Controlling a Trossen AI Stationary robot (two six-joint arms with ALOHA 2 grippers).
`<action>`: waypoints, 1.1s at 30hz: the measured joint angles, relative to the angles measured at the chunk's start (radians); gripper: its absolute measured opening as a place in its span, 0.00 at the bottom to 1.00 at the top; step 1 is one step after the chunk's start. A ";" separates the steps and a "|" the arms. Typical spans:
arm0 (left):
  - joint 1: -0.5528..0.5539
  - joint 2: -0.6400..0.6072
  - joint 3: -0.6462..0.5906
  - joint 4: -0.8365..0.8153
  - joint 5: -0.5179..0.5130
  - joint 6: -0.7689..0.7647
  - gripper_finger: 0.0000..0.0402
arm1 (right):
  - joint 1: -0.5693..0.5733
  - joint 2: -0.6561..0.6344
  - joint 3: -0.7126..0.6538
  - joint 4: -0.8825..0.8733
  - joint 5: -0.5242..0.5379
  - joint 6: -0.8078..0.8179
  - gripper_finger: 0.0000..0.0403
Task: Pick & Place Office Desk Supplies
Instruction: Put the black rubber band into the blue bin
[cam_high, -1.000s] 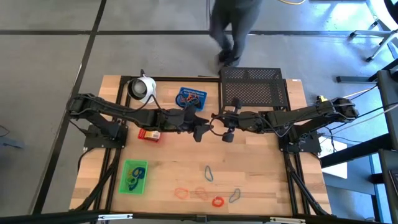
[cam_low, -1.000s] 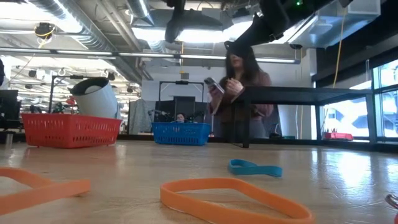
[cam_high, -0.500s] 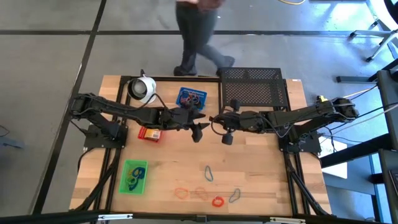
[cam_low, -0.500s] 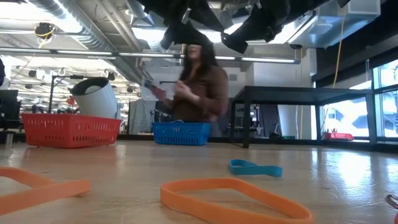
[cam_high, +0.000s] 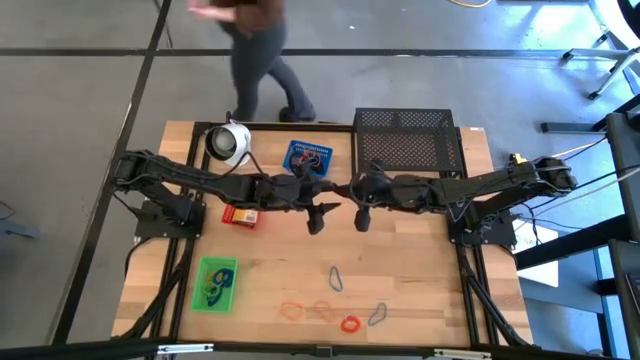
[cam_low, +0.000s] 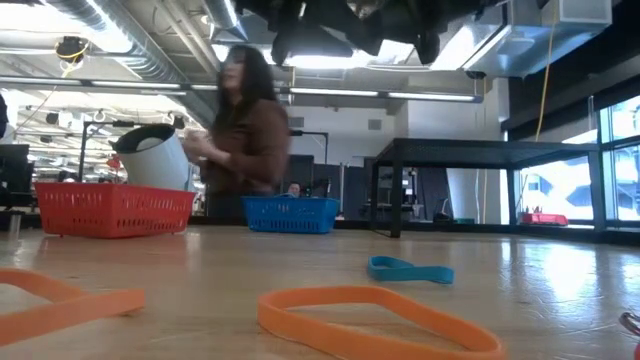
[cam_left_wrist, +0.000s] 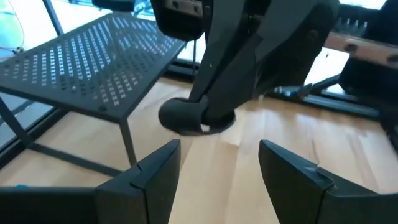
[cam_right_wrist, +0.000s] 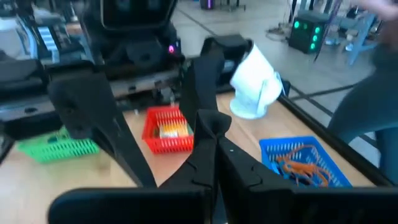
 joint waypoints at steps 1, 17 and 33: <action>0.001 0.000 0.000 0.015 0.000 -0.002 0.53 | 0.000 0.000 0.000 0.011 0.000 -0.001 0.03; 0.002 0.000 0.000 0.104 -0.021 -0.030 0.52 | 0.001 0.000 0.000 0.109 -0.003 0.032 0.03; 0.004 0.000 0.000 0.105 -0.041 -0.063 0.04 | 0.001 0.000 0.000 0.109 -0.005 0.032 0.03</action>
